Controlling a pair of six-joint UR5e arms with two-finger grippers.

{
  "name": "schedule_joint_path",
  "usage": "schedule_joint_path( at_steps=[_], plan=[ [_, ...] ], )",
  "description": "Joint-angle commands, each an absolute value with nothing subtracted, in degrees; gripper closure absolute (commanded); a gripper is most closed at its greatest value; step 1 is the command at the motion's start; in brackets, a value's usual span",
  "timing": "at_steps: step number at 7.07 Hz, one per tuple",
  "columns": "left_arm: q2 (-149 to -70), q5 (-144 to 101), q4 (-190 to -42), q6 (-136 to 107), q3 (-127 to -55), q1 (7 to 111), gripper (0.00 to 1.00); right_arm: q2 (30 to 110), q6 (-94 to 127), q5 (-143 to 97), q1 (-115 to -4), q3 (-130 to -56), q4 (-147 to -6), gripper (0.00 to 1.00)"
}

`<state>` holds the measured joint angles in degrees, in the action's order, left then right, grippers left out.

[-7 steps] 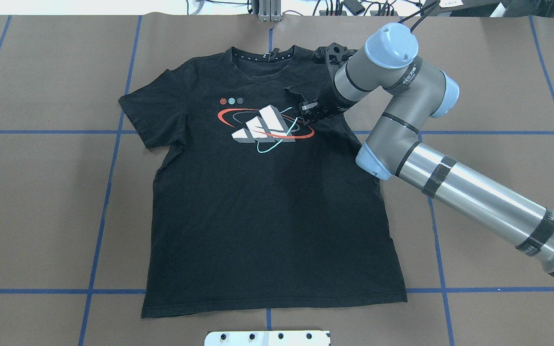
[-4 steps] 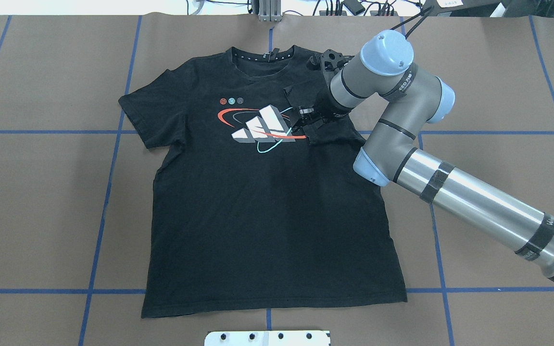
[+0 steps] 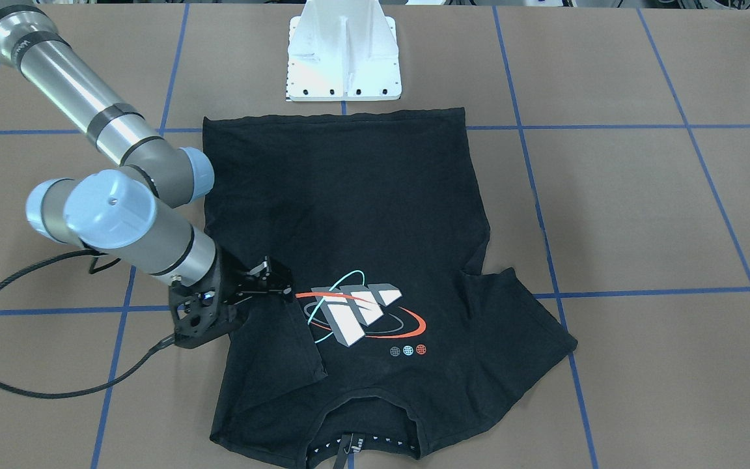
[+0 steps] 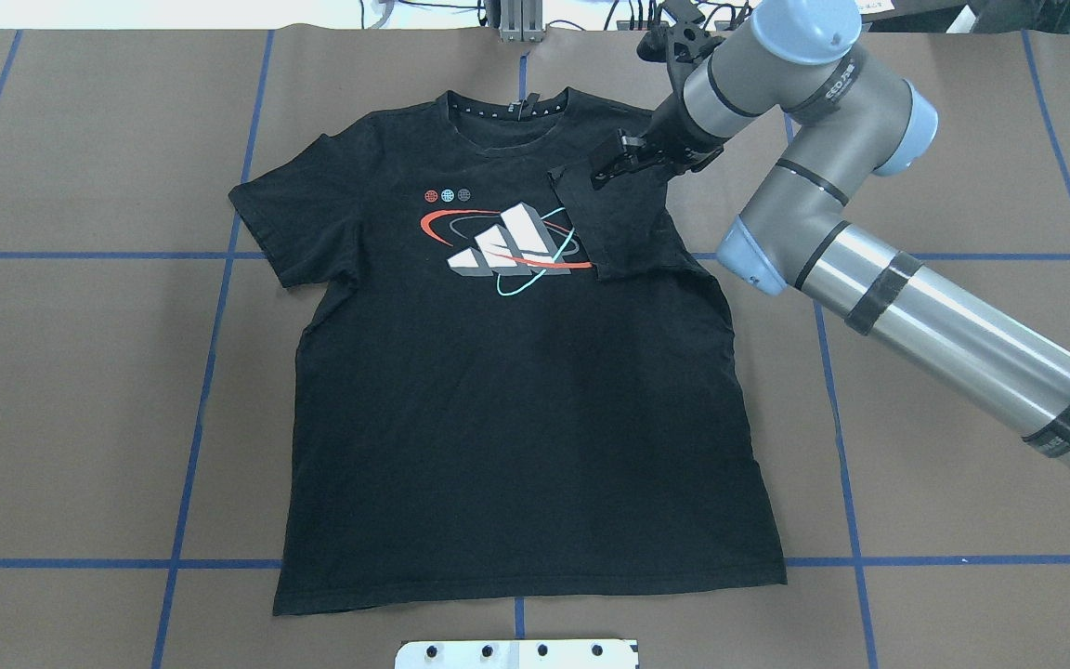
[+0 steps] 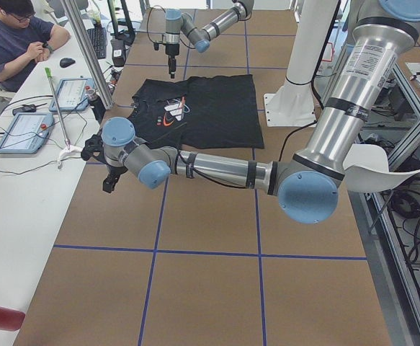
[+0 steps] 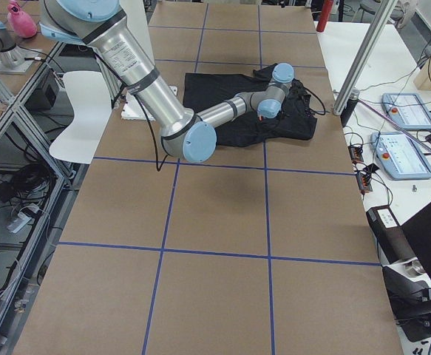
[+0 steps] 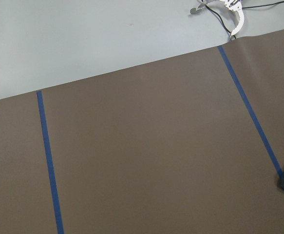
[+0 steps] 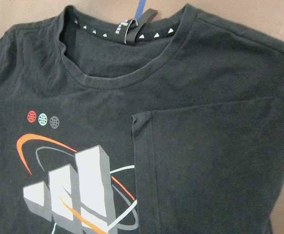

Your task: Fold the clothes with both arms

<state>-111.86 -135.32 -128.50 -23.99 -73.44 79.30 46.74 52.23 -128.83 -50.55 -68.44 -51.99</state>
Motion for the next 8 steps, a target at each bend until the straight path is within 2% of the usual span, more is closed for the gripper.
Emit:
schedule_joint_path(
  at_steps=[1,3,6,8],
  plan=[
    [-114.6,-135.1,-142.6,-38.1,-67.4,72.8,0.00,46.7,54.1,-130.0,-54.1,-68.6,-52.3,0.00],
    [-117.8,-130.5,-143.9,-43.3,-67.1,67.3,0.00,46.4,56.8,-129.7,-54.8,-68.6,-52.1,0.00],
    [-120.2,-121.5,-159.5,-53.6,-58.1,59.8,0.01,46.2,57.7,-129.5,-54.8,-68.9,-51.9,0.00],
    [-120.4,-116.7,-160.5,-55.4,-56.8,54.3,0.01,46.2,58.1,-129.1,-54.7,-68.9,-51.9,0.00]
  ],
)
